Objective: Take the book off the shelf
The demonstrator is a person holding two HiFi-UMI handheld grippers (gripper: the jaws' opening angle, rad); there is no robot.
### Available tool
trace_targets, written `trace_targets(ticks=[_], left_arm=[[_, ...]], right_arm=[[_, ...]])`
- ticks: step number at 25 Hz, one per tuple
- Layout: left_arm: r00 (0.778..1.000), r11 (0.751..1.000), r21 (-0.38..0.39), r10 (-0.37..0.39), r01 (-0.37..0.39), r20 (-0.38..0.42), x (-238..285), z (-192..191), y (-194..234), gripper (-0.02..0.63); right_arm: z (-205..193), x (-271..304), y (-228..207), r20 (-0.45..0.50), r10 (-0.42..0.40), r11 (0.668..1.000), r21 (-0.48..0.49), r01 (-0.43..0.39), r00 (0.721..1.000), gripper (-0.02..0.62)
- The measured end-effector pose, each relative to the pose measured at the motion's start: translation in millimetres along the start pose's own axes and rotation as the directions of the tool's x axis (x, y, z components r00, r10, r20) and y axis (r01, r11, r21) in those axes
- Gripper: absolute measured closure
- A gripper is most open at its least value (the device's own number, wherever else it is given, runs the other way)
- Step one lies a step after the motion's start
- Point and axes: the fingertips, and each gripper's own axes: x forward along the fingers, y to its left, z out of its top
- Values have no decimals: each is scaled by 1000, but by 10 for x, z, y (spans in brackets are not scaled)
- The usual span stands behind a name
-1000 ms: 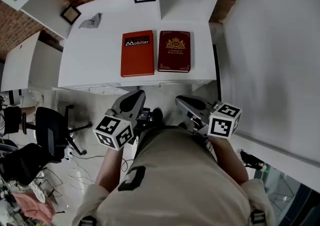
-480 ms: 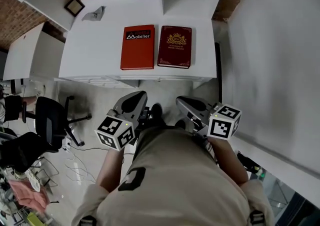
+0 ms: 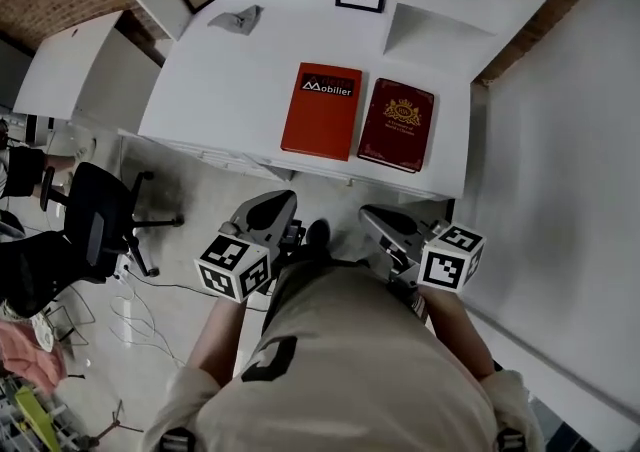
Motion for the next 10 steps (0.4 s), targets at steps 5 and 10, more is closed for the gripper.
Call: trace_targets(ticks=[5, 10], left_arm=[[1000, 1000, -10, 12, -12, 7, 14, 94, 484, 603], [1000, 1000, -3, -9, 9, 0, 32, 208, 844, 603]], right_arm=[[109, 343, -62, -19, -34, 999, 3, 34, 999, 591], [222, 737, -56, -37, -57, 998, 9, 58, 998, 591]])
